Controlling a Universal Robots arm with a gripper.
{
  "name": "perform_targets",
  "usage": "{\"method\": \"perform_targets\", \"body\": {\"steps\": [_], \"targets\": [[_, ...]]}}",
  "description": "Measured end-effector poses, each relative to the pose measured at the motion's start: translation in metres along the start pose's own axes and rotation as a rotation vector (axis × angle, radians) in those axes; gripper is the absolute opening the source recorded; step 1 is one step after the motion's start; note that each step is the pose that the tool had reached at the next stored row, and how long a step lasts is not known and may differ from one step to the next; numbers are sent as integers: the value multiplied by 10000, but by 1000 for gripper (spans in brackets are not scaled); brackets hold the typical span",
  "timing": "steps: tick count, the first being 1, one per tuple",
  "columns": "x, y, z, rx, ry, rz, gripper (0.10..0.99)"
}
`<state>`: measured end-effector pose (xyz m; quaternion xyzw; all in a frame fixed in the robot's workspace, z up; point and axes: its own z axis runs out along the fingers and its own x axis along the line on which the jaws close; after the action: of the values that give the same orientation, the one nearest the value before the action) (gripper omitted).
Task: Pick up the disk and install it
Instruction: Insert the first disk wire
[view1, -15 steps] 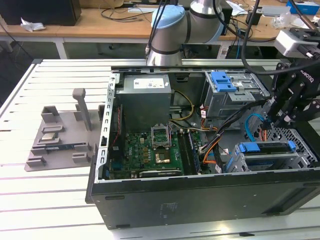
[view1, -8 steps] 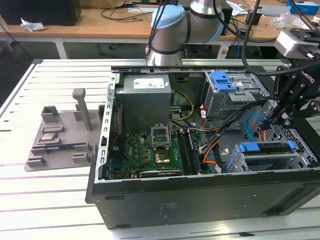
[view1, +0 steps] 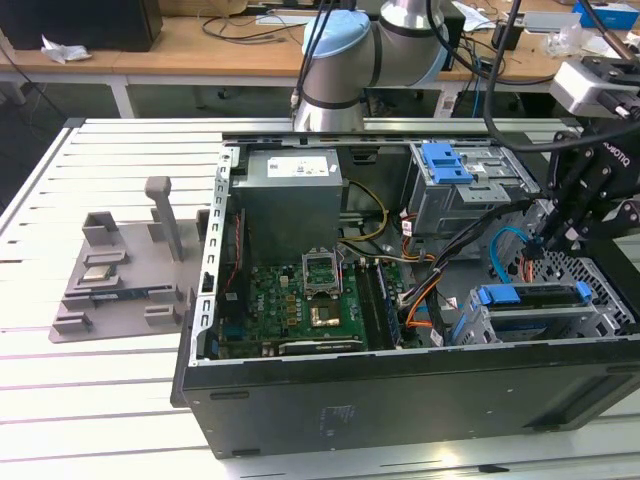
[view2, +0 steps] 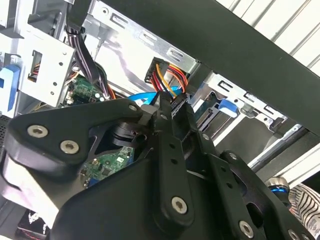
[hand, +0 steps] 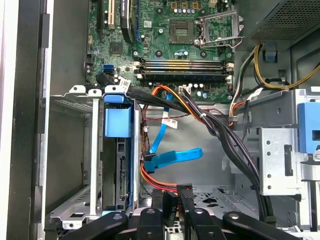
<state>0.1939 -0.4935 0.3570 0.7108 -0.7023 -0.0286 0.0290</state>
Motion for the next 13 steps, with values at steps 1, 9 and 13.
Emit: {"method": "perform_targets", "body": {"steps": [1, 9, 13], "targets": [[0, 0, -1, 1, -2, -1, 275], [0, 0, -2, 1, 0, -1, 169], [3, 1, -3, 1, 1, -1, 169]]}}
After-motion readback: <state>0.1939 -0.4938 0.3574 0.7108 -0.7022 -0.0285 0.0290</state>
